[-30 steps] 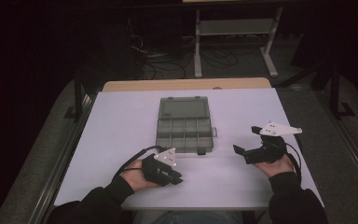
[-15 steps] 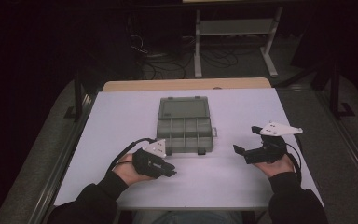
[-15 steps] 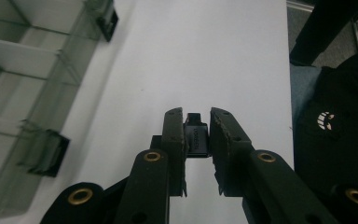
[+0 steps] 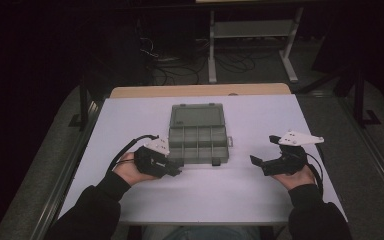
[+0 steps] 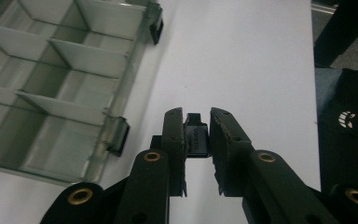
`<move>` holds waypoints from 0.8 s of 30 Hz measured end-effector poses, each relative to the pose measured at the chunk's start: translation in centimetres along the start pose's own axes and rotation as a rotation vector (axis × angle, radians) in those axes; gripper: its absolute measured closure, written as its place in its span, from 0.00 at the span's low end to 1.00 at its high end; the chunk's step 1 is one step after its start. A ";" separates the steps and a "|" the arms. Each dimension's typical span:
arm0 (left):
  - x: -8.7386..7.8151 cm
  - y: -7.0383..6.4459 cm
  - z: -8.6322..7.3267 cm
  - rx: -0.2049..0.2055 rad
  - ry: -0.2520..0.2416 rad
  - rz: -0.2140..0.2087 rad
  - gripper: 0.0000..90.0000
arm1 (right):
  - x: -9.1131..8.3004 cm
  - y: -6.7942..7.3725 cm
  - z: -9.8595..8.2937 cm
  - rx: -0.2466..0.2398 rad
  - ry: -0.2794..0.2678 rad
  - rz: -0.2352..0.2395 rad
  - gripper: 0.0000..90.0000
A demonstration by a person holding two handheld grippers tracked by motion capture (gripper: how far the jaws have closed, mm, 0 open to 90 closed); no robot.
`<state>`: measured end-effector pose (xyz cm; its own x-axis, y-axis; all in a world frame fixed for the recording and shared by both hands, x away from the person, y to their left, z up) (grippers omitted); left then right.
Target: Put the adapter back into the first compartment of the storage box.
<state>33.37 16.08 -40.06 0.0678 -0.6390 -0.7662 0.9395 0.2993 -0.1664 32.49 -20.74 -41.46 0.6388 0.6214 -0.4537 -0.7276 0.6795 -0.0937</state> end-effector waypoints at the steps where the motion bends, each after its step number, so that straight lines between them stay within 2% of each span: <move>1: -0.1 0.2 0.1 0.000 -0.001 -0.002 0.84 | 0.0 0.0 0.0 0.001 0.000 0.000 0.00; 6: -0.7 0.6 0.6 0.002 -0.007 0.009 0.85 | 0.0 0.0 0.0 -0.001 -0.002 0.002 0.00; 8: -1.2 1.0 0.9 -0.006 -0.034 0.004 0.85 | 0.0 0.0 0.0 -0.002 -0.004 0.004 0.00; 17: -1.5 1.8 1.5 -0.004 -0.035 0.025 0.85 | 0.0 0.0 0.0 -0.003 -0.006 0.006 0.00; 24: -1.6 2.7 1.8 -0.020 -0.057 0.030 0.85 | 0.0 0.0 0.0 -0.002 -0.005 0.008 0.00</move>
<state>36.44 16.70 -38.18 0.1153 -0.6689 -0.7344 0.9298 0.3328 -0.1571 32.47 -20.72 -41.43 0.6344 0.6285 -0.4501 -0.7329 0.6741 -0.0918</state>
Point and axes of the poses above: each handheld gripper's, and its own axes: x roughly forward along the jaws, z roughly out of its top, y roughly to its left, the point moved 3 cm from there along x, roughly forward along the jaws, and after that the axes turned 9 degrees about -x, right-handed, at the moved point
